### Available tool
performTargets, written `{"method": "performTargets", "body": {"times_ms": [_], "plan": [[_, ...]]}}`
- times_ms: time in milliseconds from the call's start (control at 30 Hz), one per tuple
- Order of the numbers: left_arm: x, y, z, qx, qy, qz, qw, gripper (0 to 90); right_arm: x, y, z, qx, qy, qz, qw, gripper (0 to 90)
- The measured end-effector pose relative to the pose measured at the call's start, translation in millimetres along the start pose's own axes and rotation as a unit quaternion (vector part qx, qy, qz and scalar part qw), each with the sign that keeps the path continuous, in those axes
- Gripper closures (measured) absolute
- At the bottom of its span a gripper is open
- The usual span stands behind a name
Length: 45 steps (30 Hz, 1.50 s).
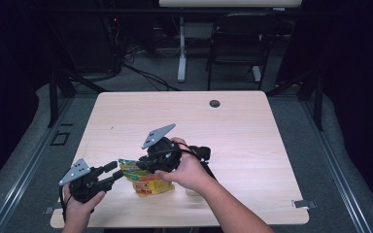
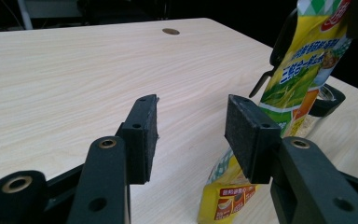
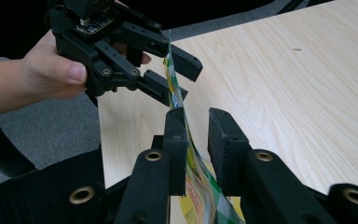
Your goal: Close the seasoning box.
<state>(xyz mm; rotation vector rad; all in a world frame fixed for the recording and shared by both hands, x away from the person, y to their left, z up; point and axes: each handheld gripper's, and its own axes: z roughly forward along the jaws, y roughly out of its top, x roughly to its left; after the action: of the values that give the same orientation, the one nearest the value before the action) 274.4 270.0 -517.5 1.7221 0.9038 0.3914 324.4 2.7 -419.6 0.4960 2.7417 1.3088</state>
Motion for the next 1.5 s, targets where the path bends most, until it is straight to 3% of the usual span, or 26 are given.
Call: {"method": "performTargets", "body": {"times_ms": [767, 1500], "plan": [[3.0, 0.7, -2.6, -0.005, 0.007, -0.004, 1.0, 53.9, 5.3, 3.5, -6.9, -0.015, -0.004, -0.004, 0.9999, 66.0], [3.8, 1.4, -3.4, -0.005, 0.006, -0.005, 1.0, 53.7, 11.6, 3.4, -16.0, -0.03, 0.003, -0.01, 0.9995, 64.0]]}}
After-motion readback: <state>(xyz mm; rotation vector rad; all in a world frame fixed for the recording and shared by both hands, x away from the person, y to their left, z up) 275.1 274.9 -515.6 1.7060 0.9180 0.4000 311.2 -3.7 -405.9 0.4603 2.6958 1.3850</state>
